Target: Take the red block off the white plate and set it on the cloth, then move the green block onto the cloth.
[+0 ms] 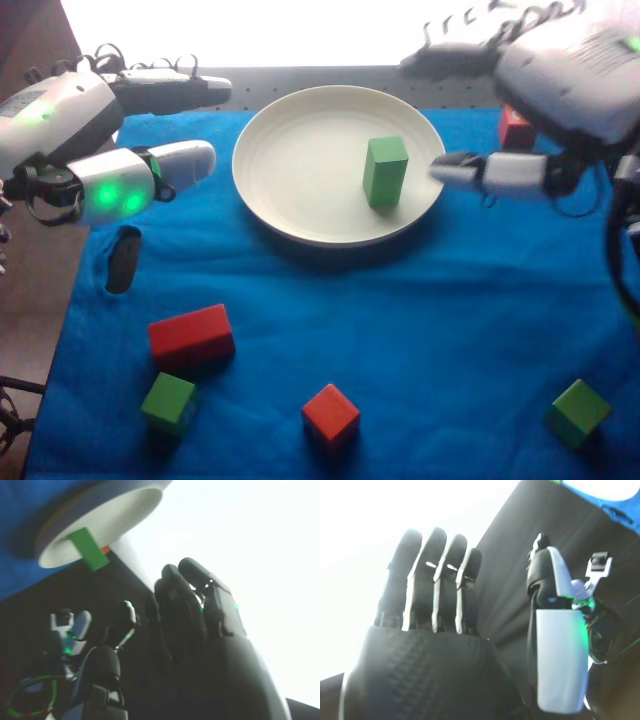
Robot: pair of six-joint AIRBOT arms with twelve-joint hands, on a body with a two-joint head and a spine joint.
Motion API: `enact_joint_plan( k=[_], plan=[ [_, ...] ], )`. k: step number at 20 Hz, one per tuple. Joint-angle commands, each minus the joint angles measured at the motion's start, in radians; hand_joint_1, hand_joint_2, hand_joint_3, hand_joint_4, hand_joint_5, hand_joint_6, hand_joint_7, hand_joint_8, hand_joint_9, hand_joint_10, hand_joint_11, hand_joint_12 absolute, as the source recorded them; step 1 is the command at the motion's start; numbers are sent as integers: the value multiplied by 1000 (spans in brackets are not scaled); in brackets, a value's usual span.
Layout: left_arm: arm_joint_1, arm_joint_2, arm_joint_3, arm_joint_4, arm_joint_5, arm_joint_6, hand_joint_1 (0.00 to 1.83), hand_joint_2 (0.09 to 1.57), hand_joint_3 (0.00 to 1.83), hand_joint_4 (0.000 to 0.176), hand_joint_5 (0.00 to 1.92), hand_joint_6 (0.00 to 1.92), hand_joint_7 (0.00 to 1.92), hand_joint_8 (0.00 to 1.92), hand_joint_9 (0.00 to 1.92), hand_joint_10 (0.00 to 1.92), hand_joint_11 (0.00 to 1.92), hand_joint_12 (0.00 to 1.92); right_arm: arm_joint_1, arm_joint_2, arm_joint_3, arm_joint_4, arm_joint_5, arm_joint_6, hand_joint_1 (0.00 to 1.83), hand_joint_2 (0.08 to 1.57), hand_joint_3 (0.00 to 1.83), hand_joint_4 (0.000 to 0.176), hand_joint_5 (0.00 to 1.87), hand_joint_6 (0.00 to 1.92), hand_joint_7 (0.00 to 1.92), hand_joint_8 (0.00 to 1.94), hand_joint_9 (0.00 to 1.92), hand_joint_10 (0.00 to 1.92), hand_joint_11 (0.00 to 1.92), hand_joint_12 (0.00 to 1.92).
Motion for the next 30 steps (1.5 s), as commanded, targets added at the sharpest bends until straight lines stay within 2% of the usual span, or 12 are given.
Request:
enact_joint_plan(
  k=[1, 2, 5, 10, 13, 17, 21, 22, 23, 24, 25, 30],
  plan=[
    [-11, -6, 0, 16, -122, -5, 350, 1290, 0, 69, 527, 15, 559, 14, 555, 43, 23, 1384, 29, -10, 15, -11, -97, -2, 963, 955, 0, 0, 552, 152, 553, 256, 385, 831, 128, 1563],
    [-11, -6, 1, 14, -122, -5, 358, 1282, 0, 88, 536, 14, 569, 13, 561, 47, 21, 1412, 39, -28, 32, -11, -78, -2, 963, 925, 0, 0, 613, 57, 627, 132, 398, 810, 124, 1573],
    [-12, -8, 2, 11, -122, -4, 354, 1277, 0, 91, 526, 8, 574, 12, 574, 54, 35, 1430, 63, -76, 74, -9, -29, -2, 960, 919, 0, 0, 612, 34, 640, 101, 404, 788, 129, 1536],
    [-12, -9, -2, 10, -133, -3, 350, 1266, 0, 53, 592, 10, 619, 6, 583, 148, 50, 1481, 77, -137, 139, 7, 54, -2, 908, 911, 0, 0, 567, 1, 637, 14, 423, 618, 130, 1460],
    [-12, -9, -4, 8, -137, -3, 375, 1285, 0, 51, 599, 2, 621, 0, 385, 577, 37, 1447, 81, -175, 177, 12, 103, -2, 914, 896, 0, 0, 609, 8, 669, 15, 488, 614, 197, 1505],
    [-12, -9, -6, 8, -143, -3, 392, 1307, 0, 37, 613, 12, 620, 6, 363, 649, 53, 1452, 81, -192, 197, 14, 129, -2, 944, 936, 1, 0, 654, 3, 817, 45, 496, 836, 208, 1644],
    [-12, -9, -9, 8, -148, -3, 403, 1308, 1, 36, 638, 12, 637, 8, 376, 591, 46, 1384, 81, -207, 214, 16, 150, -2, 1084, 1006, 3, 0, 759, 5, 924, 35, 607, 693, 232, 1591],
    [-12, -9, -9, 8, -149, -3, 419, 1308, 0, 40, 648, 10, 637, 6, 376, 546, 10, 1398, 81, -207, 214, 17, 151, -2, 1173, 1051, 6, 0, 828, 13, 1087, 124, 701, 931, 338, 1708],
    [-12, -9, -10, 8, -149, -3, 434, 1312, 1, 39, 654, 11, 641, 6, 390, 542, 22, 1408, 81, -207, 214, 17, 151, -2, 1322, 1066, 21, 0, 907, 17, 1042, 773, 686, 1005, 187, 1861],
    [-12, -9, -10, 8, -149, -3, 409, 1324, 5, 52, 639, 4, 636, 4, 392, 540, 32, 1405, 81, -207, 214, 17, 151, -2, 1360, 1133, 10, 0, 855, 832, 1003, 965, 748, 1355, 290, 1758],
    [-11, -9, -10, 8, -148, -3, 389, 1327, 1, 62, 630, 0, 631, 1, 387, 512, 24, 1375, 85, -207, 214, 17, 151, -2, 1365, 1152, 3, 0, 859, 1057, 941, 1025, 774, 1417, 419, 1642],
    [-8, -10, -9, 0, -149, -3, 372, 1325, 3, 68, 594, 0, 607, 0, 501, 196, 73, 1288, 95, -207, 212, 17, 148, -2, 1367, 1152, 0, 0, 839, 1196, 928, 968, 844, 1361, 617, 1436]
  ],
)
